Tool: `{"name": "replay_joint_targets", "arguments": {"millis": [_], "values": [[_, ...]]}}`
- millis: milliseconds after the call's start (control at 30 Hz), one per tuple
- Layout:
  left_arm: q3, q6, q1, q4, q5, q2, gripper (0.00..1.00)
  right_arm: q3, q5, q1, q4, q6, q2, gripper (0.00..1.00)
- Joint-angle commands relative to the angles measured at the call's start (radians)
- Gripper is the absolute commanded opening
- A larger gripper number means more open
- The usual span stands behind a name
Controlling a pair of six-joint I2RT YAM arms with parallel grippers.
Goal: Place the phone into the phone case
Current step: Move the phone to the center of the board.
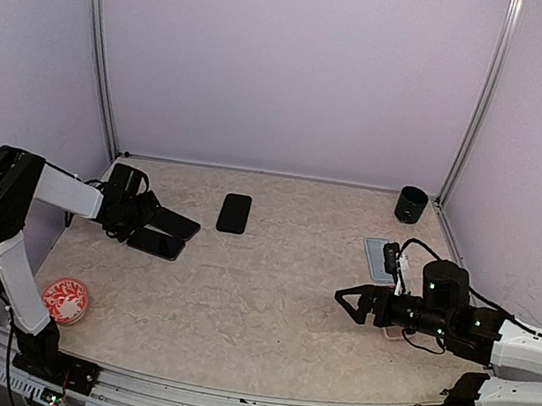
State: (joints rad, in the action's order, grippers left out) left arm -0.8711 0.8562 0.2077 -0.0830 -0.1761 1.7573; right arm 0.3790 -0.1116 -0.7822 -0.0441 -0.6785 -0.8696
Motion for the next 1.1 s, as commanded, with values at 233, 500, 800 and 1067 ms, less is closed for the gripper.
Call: {"name": "replay_joint_targets", "arguments": {"millis": [233, 500, 800, 1067], "values": [[0.037, -0.028, -0.005, -0.089, 0.076, 0.053, 0.97, 0.007, -0.001, 0.007, -0.037, -0.001, -0.035, 1.00], [0.072, -0.039, 0.039, -0.136, 0.123, 0.054, 0.97, 0.026, -0.009, 0.007, -0.056, 0.006, -0.080, 1.00], [0.115, -0.019, 0.125, -0.184, 0.151, 0.055, 0.96, 0.028, -0.014, 0.007, -0.065, 0.004, -0.098, 1.00], [0.137, 0.002, 0.215, -0.186, 0.135, 0.024, 0.96, 0.028, -0.017, 0.006, -0.072, 0.003, -0.107, 1.00]]}}
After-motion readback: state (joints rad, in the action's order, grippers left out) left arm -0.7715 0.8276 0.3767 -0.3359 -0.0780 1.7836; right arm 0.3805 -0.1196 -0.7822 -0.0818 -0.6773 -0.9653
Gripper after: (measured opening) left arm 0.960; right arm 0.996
